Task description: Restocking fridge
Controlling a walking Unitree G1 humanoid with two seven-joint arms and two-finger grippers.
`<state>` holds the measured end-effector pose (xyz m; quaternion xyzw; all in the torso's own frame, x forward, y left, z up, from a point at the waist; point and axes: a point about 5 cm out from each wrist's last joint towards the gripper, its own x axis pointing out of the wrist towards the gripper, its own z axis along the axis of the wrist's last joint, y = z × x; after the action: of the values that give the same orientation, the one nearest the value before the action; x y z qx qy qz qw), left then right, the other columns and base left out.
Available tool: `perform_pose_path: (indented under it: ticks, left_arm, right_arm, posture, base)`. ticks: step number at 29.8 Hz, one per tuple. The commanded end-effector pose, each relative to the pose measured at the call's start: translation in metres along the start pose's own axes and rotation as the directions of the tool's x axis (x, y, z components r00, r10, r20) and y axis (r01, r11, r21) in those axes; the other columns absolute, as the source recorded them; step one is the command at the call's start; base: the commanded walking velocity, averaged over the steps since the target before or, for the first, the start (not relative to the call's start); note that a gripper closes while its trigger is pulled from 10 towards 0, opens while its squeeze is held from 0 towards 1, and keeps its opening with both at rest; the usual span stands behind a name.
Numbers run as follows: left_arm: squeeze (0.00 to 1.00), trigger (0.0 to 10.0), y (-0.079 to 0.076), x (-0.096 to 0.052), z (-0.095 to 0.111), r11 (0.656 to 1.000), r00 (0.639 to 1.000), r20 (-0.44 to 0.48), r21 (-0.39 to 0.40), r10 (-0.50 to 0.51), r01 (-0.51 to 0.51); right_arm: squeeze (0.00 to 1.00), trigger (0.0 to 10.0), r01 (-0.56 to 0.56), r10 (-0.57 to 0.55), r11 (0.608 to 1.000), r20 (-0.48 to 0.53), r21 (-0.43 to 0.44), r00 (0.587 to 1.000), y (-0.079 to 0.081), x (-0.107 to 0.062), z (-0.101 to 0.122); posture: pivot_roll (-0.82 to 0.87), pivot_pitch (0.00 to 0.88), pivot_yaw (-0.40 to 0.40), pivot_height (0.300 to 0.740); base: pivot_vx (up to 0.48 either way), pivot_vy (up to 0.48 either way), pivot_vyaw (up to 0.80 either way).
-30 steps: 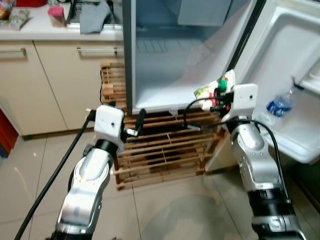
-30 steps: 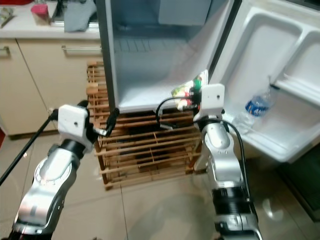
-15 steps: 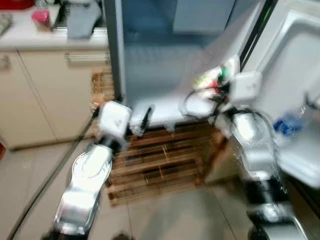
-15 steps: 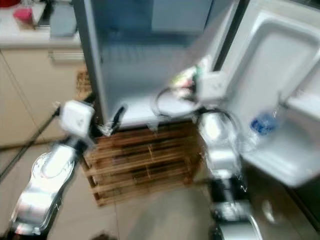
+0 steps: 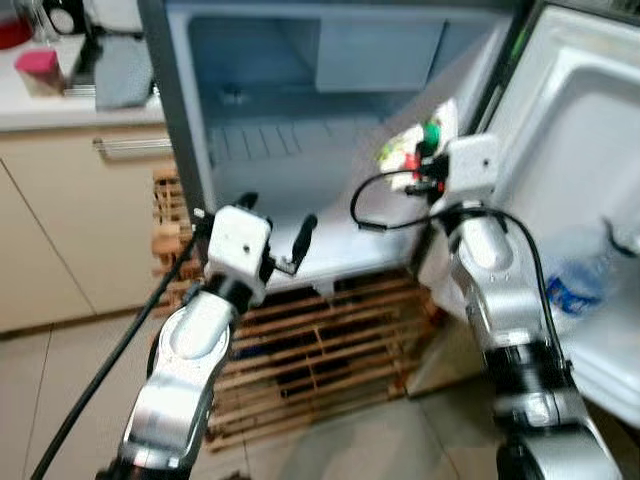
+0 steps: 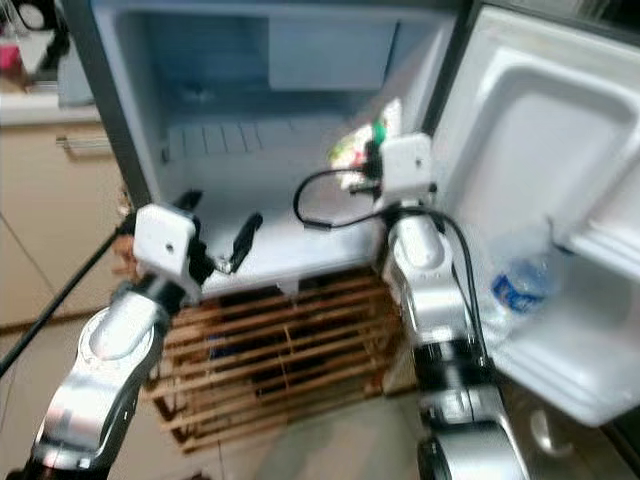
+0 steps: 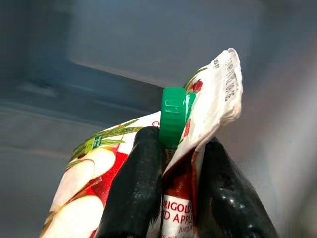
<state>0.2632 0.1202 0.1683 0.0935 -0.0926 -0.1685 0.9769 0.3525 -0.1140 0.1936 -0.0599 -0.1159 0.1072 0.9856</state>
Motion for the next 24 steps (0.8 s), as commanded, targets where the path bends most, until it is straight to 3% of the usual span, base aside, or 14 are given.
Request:
perform_pose_path:
  ticks: [1, 13, 17, 21, 24]
  left_arm:
    - [0.00, 10.0, -0.001, 0.001, 0.003, 1.000, 1.000, 0.011, -0.006, -0.001, 0.001]
    - [0.00, 10.0, 0.004, -0.008, 0.003, 1.000, 1.000, -0.014, -0.009, 0.015, -0.015]
    - [0.00, 10.0, 0.002, -0.017, 0.004, 1.000, 0.999, -0.038, 0.000, 0.011, -0.011]
    - [0.00, 10.0, 0.002, -0.031, 0.000, 0.999, 0.996, -0.083, 0.021, 0.028, -0.026]
    - [0.00, 10.0, 0.002, -0.033, 0.000, 0.999, 0.995, -0.093, 0.019, 0.032, -0.030]
  right_arm:
    - [0.00, 0.0, -0.042, 0.042, 0.999, -0.002, -0.015, 0.999, 0.004, 0.004, 0.002]
    - [0.00, 0.0, -0.097, 0.101, 0.995, -0.133, 0.034, 0.986, 0.030, 0.012, -0.027]
    - [0.00, 0.0, -0.108, 0.116, 0.993, -0.225, 0.046, 0.967, 0.041, 0.012, -0.051]
    - [0.00, 0.0, -0.109, 0.098, 0.993, -0.225, -0.035, 0.969, 0.048, 0.012, -0.057]
    - [0.00, 0.0, -0.100, 0.090, 0.994, -0.215, -0.036, 0.973, 0.049, 0.015, -0.055]
  posture:
    - [0.05, 0.000, -0.090, 0.740]
    - [0.10, 0.000, -0.093, 0.740]
    - [0.12, 0.005, -0.096, 0.740]
    - [0.16, 0.056, -0.111, 0.740]
    - [0.16, 0.059, -0.113, 0.740]
  base:
    - [0.000, 0.000, 0.00]
    - [0.000, 0.000, 0.00]
    - [0.000, 0.000, 0.00]
    - [0.000, 0.000, 0.00]
    - [0.000, 0.000, 0.00]
